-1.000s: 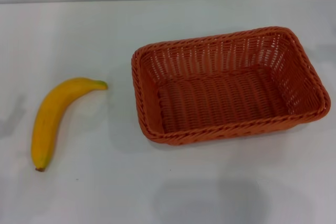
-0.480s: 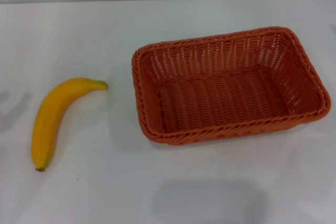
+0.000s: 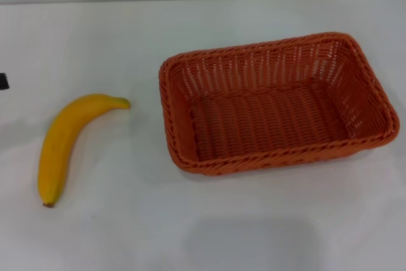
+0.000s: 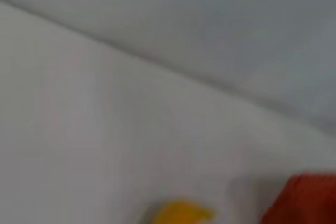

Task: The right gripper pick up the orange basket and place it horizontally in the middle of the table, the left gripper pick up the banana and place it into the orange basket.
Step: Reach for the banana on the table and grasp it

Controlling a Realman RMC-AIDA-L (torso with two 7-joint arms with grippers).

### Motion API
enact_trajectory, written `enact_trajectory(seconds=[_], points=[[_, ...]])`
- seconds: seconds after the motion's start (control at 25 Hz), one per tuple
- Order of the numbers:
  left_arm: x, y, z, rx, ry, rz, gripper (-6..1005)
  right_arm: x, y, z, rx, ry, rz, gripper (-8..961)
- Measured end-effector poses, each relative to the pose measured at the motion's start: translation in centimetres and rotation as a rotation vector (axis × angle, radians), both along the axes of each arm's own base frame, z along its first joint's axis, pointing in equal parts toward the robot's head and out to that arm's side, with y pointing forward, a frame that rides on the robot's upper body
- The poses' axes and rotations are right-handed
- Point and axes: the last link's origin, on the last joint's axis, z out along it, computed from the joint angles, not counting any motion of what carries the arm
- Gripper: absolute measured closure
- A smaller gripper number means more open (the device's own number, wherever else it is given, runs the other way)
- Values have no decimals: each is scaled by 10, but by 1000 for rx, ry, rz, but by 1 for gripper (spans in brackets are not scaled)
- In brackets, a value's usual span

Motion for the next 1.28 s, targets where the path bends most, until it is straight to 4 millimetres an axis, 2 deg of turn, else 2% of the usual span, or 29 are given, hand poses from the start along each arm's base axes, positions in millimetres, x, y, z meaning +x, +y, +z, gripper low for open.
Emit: enact_trajectory(seconds=[0.24,0.44,0.56,0.84,1.28], points=[[25,31,14,-244,306,67,148,9,-4,-7,41,38,-22,547],[39,52,15,-313,411,43,148,14,-6,-13,51,70,-33,546],[37,57,6,-325,415,21,149,15,-5,-19,45,96,-36,546],[15,59,-26,-367,375,19,149,11,3,-28,41,123,-30,546],[0,75,-56,-352,382,44,150,13,9,-47,3,134,-34,546]])
